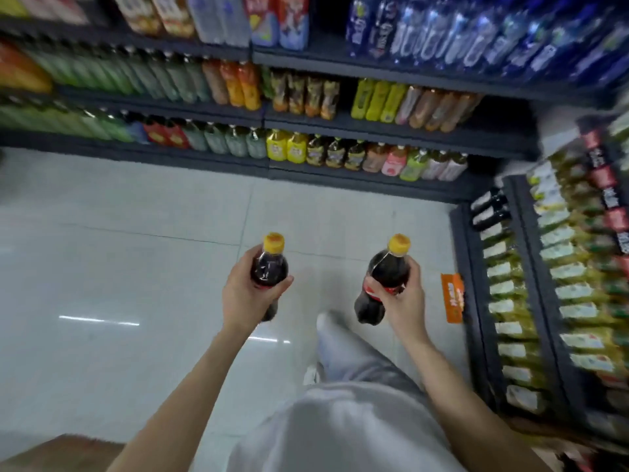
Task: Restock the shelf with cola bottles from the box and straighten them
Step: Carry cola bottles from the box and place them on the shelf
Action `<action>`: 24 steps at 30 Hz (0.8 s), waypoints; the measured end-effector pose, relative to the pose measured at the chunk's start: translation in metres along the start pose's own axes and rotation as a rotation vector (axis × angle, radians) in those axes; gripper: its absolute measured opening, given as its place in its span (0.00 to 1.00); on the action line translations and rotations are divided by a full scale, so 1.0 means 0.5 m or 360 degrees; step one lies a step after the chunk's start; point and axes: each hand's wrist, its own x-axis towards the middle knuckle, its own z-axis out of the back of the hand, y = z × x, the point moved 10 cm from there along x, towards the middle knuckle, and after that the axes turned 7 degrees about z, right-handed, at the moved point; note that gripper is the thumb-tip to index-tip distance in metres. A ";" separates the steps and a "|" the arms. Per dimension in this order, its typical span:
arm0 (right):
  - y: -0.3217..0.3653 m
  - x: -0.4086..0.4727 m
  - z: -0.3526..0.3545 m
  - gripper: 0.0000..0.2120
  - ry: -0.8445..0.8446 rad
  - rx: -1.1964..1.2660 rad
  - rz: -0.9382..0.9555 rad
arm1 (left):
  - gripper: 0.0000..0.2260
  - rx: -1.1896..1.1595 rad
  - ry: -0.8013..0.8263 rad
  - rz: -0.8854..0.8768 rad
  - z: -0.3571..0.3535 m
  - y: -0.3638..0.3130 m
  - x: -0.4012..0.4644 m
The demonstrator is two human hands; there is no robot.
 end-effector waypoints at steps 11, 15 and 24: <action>0.357 0.411 -0.454 0.21 0.0366 0.0451 0.0332 | 0.20 -0.0324 -0.0425 -0.0042 0.344 -0.084 0.408; 0.536 0.523 -0.585 0.31 0.0484 0.0524 0.0474 | 0.23 -0.0422 -0.0481 -0.0188 0.455 -0.187 0.568; 0.876 0.759 -0.764 0.29 0.0100 0.0507 0.0988 | 0.28 -0.0439 -0.0634 -0.0722 0.680 -0.423 0.938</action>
